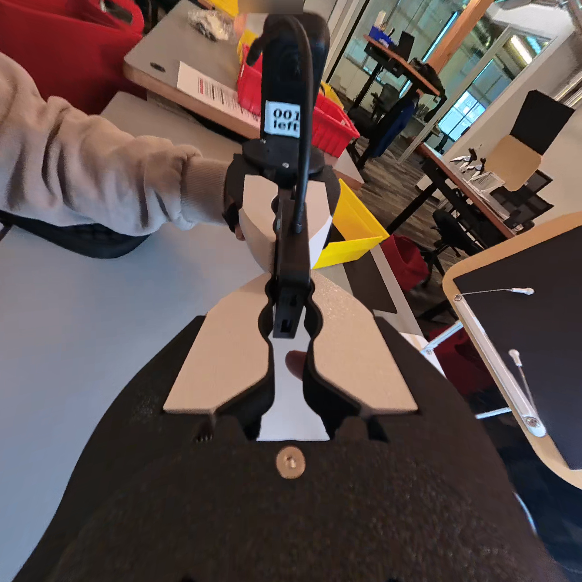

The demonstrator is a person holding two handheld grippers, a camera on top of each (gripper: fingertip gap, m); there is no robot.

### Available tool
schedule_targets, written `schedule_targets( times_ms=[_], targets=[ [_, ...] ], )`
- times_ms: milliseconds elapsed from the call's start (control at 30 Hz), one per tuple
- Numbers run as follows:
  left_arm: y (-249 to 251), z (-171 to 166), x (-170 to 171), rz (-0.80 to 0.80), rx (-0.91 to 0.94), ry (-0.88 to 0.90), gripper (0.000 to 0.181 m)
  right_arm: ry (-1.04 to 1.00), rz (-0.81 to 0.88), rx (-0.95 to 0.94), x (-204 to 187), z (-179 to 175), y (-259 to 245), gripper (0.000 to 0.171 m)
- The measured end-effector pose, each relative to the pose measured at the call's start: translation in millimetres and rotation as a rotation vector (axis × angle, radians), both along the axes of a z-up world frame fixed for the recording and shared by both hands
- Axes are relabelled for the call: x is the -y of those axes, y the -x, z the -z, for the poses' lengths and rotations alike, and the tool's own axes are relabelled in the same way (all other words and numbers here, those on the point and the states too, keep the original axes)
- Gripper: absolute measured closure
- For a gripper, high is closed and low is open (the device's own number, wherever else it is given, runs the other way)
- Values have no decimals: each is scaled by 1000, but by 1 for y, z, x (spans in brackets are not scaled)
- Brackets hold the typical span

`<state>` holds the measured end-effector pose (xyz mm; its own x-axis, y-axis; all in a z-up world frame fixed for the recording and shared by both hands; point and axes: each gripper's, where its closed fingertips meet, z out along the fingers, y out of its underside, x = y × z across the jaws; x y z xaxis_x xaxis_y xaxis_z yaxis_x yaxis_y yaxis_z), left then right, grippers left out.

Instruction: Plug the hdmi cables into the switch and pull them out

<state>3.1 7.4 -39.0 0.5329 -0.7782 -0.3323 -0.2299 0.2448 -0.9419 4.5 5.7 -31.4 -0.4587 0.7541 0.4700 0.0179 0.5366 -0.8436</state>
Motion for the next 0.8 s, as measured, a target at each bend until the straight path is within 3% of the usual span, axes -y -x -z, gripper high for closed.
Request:
schedule_targets(
  times_ms=[433,567,700,800],
  targets=[
    [3,16,-4,-102,-210,1,167,-115,16,40,-6,20,2,157],
    [11,6,-8,-154,-178,2,165,-99,41,-4,-14,10,2,157],
    [62,-20,-5,-328,-121,-18,153,-20,91,-76,-36,-12,-6,157],
    [140,-36,4,-622,-120,-14,150,38,136,-139,-55,-28,-13,157]
  ],
)
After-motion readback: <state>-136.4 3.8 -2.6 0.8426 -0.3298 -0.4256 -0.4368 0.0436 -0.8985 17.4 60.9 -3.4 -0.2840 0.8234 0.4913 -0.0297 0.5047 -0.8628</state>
